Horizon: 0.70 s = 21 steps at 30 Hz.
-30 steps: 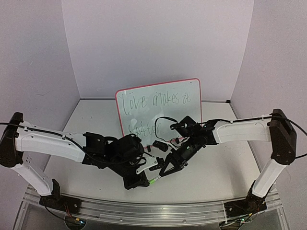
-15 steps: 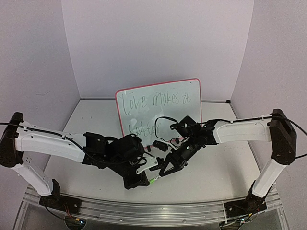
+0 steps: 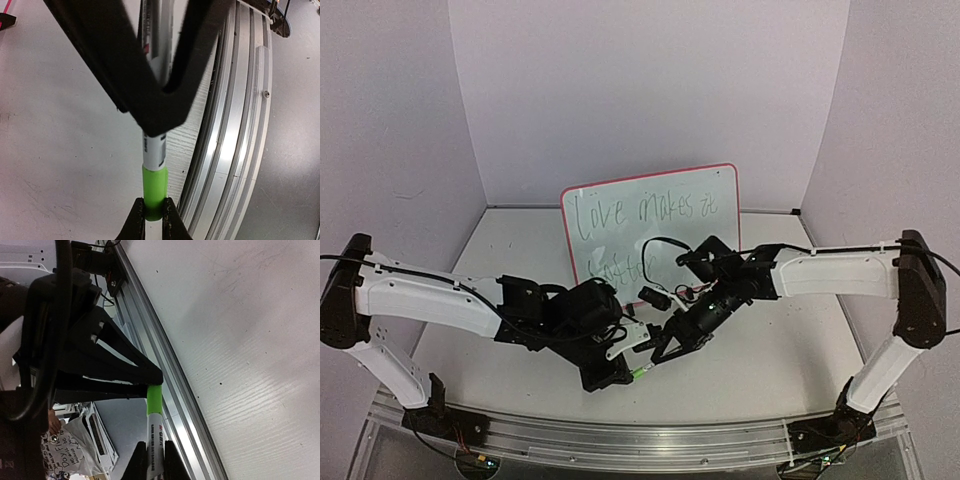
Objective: Write a sentence on the whiteboard
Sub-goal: Insert the whiteboard marker without the cap into the pen cap, then put down the whiteboard marker at the center of the board.
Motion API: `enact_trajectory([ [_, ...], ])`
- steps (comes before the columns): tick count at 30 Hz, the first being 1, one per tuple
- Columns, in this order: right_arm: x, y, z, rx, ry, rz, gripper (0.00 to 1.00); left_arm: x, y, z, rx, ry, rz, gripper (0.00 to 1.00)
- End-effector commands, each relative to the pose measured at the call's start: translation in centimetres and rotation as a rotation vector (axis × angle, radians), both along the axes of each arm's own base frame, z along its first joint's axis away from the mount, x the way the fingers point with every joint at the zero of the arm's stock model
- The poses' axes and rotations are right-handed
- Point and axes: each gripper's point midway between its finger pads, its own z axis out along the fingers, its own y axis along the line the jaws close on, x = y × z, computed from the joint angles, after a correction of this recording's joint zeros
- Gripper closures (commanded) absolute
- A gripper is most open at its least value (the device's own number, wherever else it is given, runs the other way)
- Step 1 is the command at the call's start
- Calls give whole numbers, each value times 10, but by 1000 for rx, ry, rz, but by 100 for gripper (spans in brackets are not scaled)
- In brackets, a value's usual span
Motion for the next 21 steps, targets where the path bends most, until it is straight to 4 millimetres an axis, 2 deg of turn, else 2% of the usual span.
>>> enact_trajectory([
  [1,22,-22,4,-73,-135,-23,61,18,-14,24,-126,-25,102,100],
  [6,70,-52,19,-74,-217,-170,47,19,10,-6,-34,-3,183,100],
  [10,107,-71,36,-99,-328,-328,38,33,27,-26,41,-23,291,100],
  [13,131,-93,40,-136,-385,-464,31,46,44,-44,114,-20,396,100],
  [17,153,-127,42,-204,-441,-623,28,65,75,-59,169,35,569,100],
  [21,168,-161,42,-277,-490,-761,26,71,106,-62,183,109,719,100],
])
